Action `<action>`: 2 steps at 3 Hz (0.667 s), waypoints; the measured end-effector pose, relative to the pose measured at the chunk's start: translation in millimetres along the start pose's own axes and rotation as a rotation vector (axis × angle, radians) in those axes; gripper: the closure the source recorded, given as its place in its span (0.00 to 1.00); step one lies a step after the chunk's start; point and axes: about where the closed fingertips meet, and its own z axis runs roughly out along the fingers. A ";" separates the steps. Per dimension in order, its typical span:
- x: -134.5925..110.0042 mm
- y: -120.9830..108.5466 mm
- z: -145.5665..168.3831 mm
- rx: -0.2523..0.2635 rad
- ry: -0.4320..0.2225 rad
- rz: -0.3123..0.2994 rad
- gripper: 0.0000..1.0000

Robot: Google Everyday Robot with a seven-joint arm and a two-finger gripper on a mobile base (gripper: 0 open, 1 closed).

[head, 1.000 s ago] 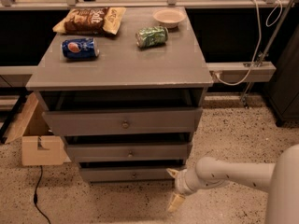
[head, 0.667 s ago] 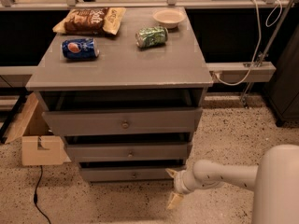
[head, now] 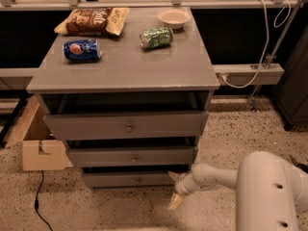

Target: Open bottom drawer

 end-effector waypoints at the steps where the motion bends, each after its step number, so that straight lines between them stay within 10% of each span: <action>1: 2.8 -12.5 15.1 0.028 0.030 -0.016 0.00; 2: 0.3 -27.4 18.8 0.068 0.050 -0.039 0.00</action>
Offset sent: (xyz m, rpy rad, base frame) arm 0.0517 0.0075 -0.0089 -0.0870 -0.1360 -0.0238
